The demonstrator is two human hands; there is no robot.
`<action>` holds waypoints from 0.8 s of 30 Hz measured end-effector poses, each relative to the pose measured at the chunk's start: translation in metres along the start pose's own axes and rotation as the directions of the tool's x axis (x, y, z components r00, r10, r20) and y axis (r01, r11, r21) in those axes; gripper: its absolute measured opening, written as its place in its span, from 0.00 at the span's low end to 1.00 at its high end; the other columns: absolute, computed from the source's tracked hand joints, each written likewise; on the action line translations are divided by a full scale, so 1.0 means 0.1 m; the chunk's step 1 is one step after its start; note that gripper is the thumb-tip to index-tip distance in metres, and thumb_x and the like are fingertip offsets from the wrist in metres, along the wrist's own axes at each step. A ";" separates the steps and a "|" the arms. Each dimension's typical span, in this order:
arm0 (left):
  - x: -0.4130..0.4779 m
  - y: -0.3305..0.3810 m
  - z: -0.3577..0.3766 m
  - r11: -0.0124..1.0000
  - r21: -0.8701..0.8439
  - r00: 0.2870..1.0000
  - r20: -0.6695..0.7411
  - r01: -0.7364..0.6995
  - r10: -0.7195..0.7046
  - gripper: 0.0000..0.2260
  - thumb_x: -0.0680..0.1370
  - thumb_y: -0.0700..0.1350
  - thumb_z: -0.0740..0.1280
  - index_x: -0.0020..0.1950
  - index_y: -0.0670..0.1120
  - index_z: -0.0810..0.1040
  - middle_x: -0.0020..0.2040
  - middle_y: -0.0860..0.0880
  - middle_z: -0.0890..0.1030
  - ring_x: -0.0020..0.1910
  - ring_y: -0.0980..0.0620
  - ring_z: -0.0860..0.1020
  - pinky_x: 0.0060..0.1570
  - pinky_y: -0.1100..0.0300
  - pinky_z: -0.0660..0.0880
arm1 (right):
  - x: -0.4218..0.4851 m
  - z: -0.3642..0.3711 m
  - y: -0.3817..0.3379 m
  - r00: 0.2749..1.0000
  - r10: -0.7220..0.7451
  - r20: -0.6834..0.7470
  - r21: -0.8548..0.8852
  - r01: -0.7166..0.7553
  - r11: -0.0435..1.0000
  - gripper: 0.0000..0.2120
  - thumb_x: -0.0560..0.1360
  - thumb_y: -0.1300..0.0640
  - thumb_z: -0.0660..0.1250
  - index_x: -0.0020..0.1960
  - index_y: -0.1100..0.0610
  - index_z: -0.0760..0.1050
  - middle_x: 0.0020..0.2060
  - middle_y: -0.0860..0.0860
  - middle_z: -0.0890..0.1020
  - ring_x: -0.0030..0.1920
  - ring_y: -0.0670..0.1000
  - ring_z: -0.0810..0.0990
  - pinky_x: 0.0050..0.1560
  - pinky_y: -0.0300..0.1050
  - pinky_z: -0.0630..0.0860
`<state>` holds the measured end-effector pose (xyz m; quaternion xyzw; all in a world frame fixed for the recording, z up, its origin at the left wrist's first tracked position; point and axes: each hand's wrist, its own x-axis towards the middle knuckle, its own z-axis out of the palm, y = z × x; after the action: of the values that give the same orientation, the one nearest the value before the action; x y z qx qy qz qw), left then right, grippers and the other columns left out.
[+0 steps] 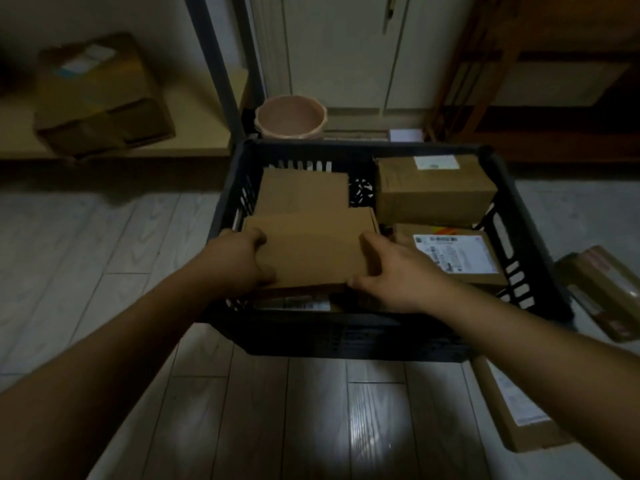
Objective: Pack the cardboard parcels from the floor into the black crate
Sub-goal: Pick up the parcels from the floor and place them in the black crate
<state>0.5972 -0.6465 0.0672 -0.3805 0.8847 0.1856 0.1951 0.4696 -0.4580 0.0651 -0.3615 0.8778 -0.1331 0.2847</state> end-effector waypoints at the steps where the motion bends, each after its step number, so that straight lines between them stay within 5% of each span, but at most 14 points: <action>1: 0.05 0.00 0.05 1.000 -0.001 1.000 -0.013 -0.013 0.013 0.32 0.71 0.55 0.71 0.72 0.51 0.61 0.68 0.41 0.64 0.62 0.41 0.70 0.61 0.50 0.71 | 0.03 0.02 0.03 1.000 -0.003 0.008 -0.020 0.003 1.000 0.37 0.74 0.40 0.67 0.76 0.47 0.54 0.69 0.55 0.62 0.65 0.56 0.69 0.60 0.44 0.67; 5: 0.16 -0.04 0.15 0.998 0.027 0.998 0.036 -0.061 0.060 0.37 0.72 0.55 0.71 0.75 0.54 0.55 0.75 0.45 0.54 0.67 0.40 0.65 0.66 0.47 0.68 | 0.11 0.04 0.03 0.997 0.008 0.076 -0.049 -0.004 0.999 0.34 0.74 0.43 0.68 0.74 0.49 0.58 0.68 0.56 0.62 0.65 0.56 0.69 0.60 0.45 0.67; 19: 0.52 -0.08 0.44 0.936 0.317 0.971 0.225 -0.155 0.085 0.35 0.77 0.51 0.66 0.77 0.56 0.48 0.77 0.43 0.46 0.73 0.32 0.52 0.73 0.43 0.55 | 0.47 0.38 0.09 0.943 0.034 0.332 -0.054 -0.017 0.998 0.31 0.75 0.39 0.63 0.71 0.56 0.65 0.67 0.55 0.72 0.62 0.55 0.73 0.62 0.49 0.71; 24: 0.57 -0.12 0.38 0.940 0.299 0.974 0.199 -0.164 0.107 0.32 0.73 0.55 0.69 0.73 0.54 0.58 0.73 0.42 0.55 0.71 0.37 0.56 0.68 0.46 0.61 | 0.55 0.42 0.18 0.950 0.005 0.313 -0.006 -0.003 1.000 0.33 0.74 0.39 0.65 0.73 0.52 0.63 0.69 0.54 0.70 0.65 0.55 0.72 0.65 0.49 0.70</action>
<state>0.5781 -0.6703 0.0051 -0.2643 0.9058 0.0895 0.3190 0.4530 -0.4853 0.0013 -0.3768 0.8228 -0.0710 0.4195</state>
